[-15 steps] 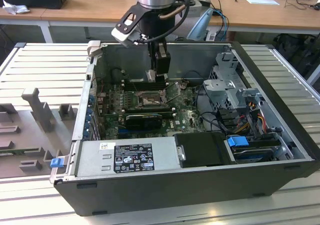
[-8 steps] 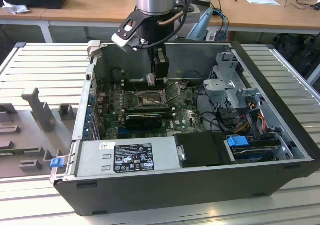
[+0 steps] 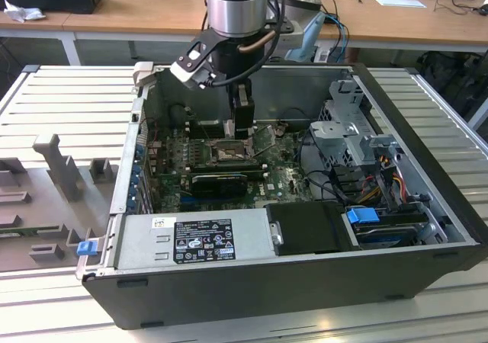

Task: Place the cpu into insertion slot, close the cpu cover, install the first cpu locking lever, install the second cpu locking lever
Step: 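Place the cpu into insertion slot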

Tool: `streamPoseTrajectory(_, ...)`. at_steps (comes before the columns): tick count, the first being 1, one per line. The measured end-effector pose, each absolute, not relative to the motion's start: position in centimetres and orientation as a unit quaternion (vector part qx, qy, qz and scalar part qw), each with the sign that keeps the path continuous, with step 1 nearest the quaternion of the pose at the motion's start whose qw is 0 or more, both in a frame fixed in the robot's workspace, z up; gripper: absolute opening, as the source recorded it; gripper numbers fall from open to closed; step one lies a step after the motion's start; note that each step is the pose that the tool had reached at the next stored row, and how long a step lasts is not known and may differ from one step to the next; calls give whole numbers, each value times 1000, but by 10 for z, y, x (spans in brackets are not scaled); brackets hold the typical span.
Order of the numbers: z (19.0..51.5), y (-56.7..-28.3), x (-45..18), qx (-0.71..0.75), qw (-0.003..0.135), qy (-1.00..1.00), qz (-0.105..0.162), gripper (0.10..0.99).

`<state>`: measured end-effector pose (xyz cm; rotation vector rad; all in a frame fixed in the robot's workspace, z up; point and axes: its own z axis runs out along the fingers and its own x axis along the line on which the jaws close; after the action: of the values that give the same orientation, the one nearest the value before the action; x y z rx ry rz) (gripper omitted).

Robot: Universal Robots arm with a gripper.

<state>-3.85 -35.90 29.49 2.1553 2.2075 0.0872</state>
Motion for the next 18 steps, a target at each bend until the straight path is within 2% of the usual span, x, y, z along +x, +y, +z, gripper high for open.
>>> streamPoseTrajectory(6, 283, -357, -38, 698, 28, 715, 28, 533)
streamPoseTrajectory(12, 265, -332, -39, 698, 28, 715, 28, 533)
streamPoseTrajectory(18, 249, -329, -43, 698, 28, 715, 28, 533)
